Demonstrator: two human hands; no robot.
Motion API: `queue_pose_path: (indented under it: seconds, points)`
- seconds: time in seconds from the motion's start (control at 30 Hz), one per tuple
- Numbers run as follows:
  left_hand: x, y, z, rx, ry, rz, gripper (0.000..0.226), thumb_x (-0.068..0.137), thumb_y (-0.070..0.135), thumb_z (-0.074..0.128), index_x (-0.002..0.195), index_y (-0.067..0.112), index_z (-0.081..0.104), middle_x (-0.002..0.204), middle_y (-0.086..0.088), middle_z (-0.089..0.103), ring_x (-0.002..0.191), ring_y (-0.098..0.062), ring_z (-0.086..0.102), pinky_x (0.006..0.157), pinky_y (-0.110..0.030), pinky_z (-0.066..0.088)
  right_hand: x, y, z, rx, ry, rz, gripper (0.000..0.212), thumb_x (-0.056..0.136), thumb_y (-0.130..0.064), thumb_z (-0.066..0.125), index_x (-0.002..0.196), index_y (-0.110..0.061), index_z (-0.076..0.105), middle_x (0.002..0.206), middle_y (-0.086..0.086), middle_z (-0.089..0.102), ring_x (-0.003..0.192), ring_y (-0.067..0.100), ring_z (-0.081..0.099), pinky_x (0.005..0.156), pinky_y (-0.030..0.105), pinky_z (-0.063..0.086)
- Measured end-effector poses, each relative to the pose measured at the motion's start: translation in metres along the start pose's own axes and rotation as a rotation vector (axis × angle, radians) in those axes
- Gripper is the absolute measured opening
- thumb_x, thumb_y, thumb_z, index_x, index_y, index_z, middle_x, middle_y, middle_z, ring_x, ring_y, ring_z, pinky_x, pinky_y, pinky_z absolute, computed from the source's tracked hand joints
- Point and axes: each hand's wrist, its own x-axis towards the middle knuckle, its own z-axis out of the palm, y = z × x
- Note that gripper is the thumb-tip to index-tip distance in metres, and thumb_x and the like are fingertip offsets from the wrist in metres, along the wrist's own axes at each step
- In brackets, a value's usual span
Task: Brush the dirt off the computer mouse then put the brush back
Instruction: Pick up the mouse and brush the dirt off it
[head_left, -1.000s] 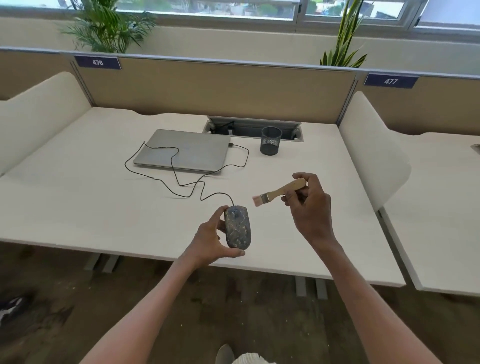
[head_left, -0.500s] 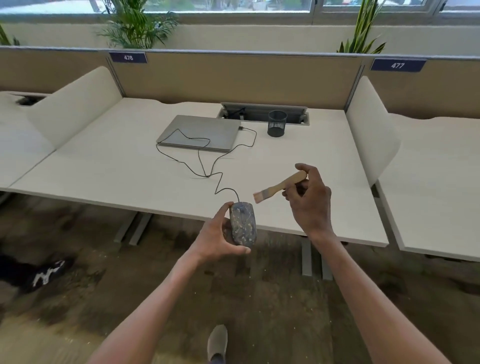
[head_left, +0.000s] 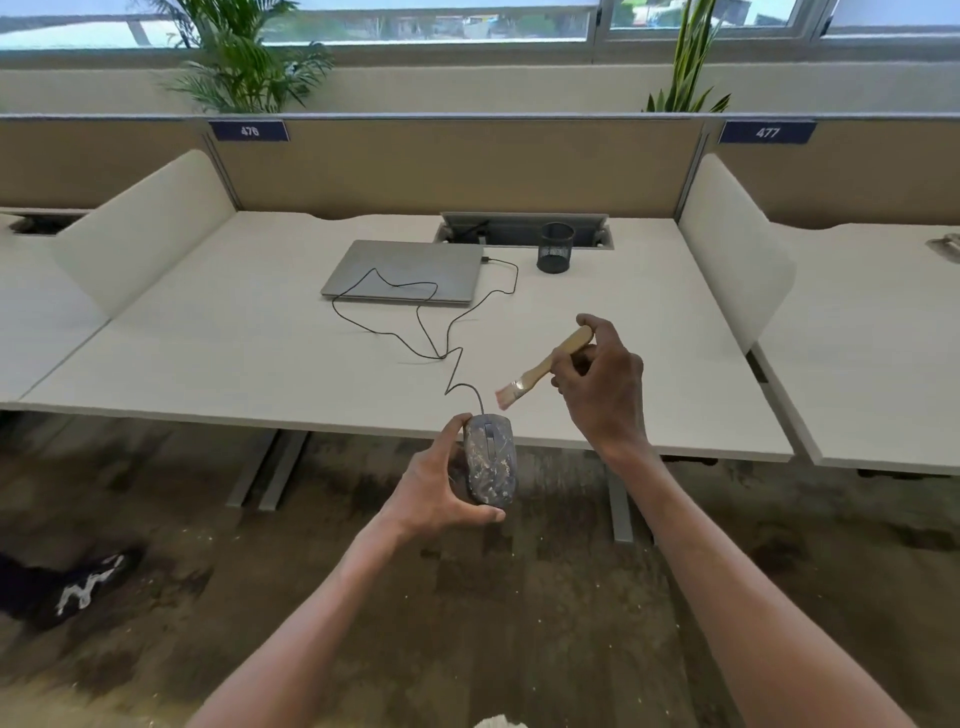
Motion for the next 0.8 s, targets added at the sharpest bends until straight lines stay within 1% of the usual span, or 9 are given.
queue_pose_path:
  seconds: [0.07,0.2,0.37,0.5,0.57,0.6,0.67,0.73,0.8]
  points:
    - [-0.006,-0.008,-0.010,0.000,-0.013,0.011,0.119,0.047,0.066,0.088,0.146,0.046,0.024,0.133,0.005,0.062,0.107,0.000,0.060,0.100,-0.023,0.052,-0.005,-0.010,0.013,-0.028,0.000,0.025,0.047,0.095,-0.013,0.065,0.138,-0.004,0.051,0.088,0.011,0.076,0.072,0.022,0.074,0.077,0.032,0.062]
    - [-0.016,-0.021,-0.026,0.017,-0.044,0.025,0.122,0.049,0.061,0.089,0.149,0.045,0.022,0.137,0.000,0.062,0.114,-0.007,0.059,0.105,-0.036,0.052,-0.009,-0.025,0.036,-0.077,-0.018,0.083,0.050,0.093,-0.013,0.065,0.140,-0.003,0.050,0.088,0.013,0.076,0.075,0.027,0.074,0.082,0.041,0.061]
    - [-0.025,-0.030,-0.033,0.026,-0.052,0.044,0.126,0.055,0.048,0.096,0.154,0.042,0.018,0.142,-0.003,0.060,0.115,-0.005,0.054,0.107,-0.038,0.050,-0.018,-0.037,0.054,-0.126,-0.072,0.136,0.053,0.092,-0.014,0.064,0.141,-0.002,0.049,0.088,0.014,0.074,0.077,0.031,0.073,0.083,0.044,0.060]
    - [-0.030,-0.031,-0.034,0.005,-0.043,0.046,0.127,0.055,0.046,0.097,0.155,0.038,0.019,0.144,-0.005,0.059,0.118,-0.007,0.056,0.109,-0.038,0.048,-0.028,-0.039,0.057,-0.161,-0.096,0.130,0.053,0.091,-0.012,0.065,0.141,-0.001,0.049,0.082,0.011,0.071,0.070,0.027,0.072,0.077,0.041,0.060]
    - [-0.032,-0.031,-0.033,-0.005,-0.033,0.044,0.128,0.055,0.043,0.098,0.157,0.034,0.020,0.144,-0.006,0.059,0.117,-0.006,0.054,0.108,-0.036,0.047,-0.030,-0.038,0.056,-0.205,-0.099,0.120,0.053,0.091,-0.013,0.065,0.140,-0.002,0.049,0.080,0.009,0.070,0.070,0.021,0.067,0.069,0.026,0.055]
    - [-0.033,-0.030,-0.032,-0.009,-0.028,0.043,0.128,0.056,0.042,0.098,0.157,0.034,0.020,0.144,-0.007,0.059,0.118,-0.007,0.055,0.107,-0.033,0.047,-0.031,-0.037,0.054,-0.231,-0.099,0.118,0.053,0.091,-0.014,0.065,0.140,-0.002,0.049,0.080,0.008,0.071,0.071,0.019,0.063,0.065,0.020,0.046]
    - [-0.034,-0.029,-0.030,-0.014,-0.023,0.046,0.127,0.056,0.039,0.098,0.154,0.041,0.018,0.142,-0.007,0.061,0.116,-0.006,0.056,0.103,-0.020,0.045,-0.031,-0.035,0.050,-0.268,-0.104,0.113,0.054,0.090,-0.014,0.065,0.140,-0.002,0.049,0.077,0.007,0.070,0.071,0.018,0.061,0.069,0.020,0.038]
    - [-0.035,-0.029,-0.027,-0.005,-0.021,0.050,0.124,0.056,0.038,0.099,0.148,0.047,0.017,0.136,-0.005,0.065,0.108,0.001,0.057,0.093,-0.001,0.038,-0.030,-0.033,0.044,-0.304,-0.116,0.102,0.055,0.088,-0.011,0.066,0.139,0.000,0.049,0.074,0.007,0.067,0.069,0.022,0.062,0.071,0.023,0.038]
    - [-0.037,-0.029,-0.025,-0.010,-0.017,0.037,0.124,0.055,0.038,0.099,0.151,0.043,0.020,0.127,-0.005,0.070,0.096,0.010,0.059,0.081,0.006,0.039,-0.029,-0.032,0.040,-0.349,-0.119,0.091,0.055,0.087,-0.010,0.065,0.139,0.001,0.050,0.073,0.008,0.065,0.069,0.026,0.060,0.070,0.025,0.038]
